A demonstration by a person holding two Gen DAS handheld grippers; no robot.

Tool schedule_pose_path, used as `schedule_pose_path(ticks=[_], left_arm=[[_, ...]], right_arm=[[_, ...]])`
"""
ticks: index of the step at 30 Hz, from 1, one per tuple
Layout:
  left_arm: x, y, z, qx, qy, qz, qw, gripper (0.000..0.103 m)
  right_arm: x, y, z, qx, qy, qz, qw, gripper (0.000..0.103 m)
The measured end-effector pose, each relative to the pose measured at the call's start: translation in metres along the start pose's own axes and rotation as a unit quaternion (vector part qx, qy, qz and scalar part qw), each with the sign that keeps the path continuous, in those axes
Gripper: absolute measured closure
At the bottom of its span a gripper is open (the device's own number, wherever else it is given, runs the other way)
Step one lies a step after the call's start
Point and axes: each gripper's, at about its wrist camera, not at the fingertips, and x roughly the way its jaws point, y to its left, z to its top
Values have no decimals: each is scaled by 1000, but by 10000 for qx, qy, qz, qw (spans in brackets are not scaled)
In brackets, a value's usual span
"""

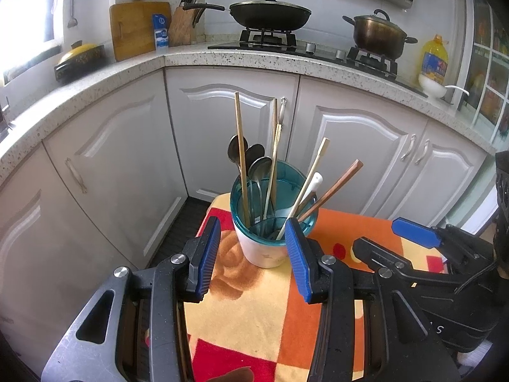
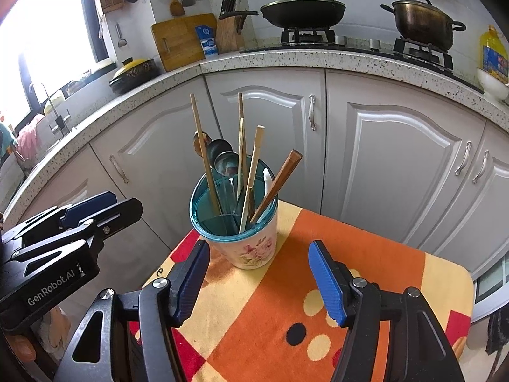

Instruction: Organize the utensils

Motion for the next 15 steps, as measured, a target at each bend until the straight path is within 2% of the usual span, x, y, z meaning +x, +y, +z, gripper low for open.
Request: schedule_pose_path(ticks=[15], left_arm=[[1,-1,0,2,-15,20,10000,62]], right_arm=[[-2,2,2,-9,-44,-17,10000,40]])
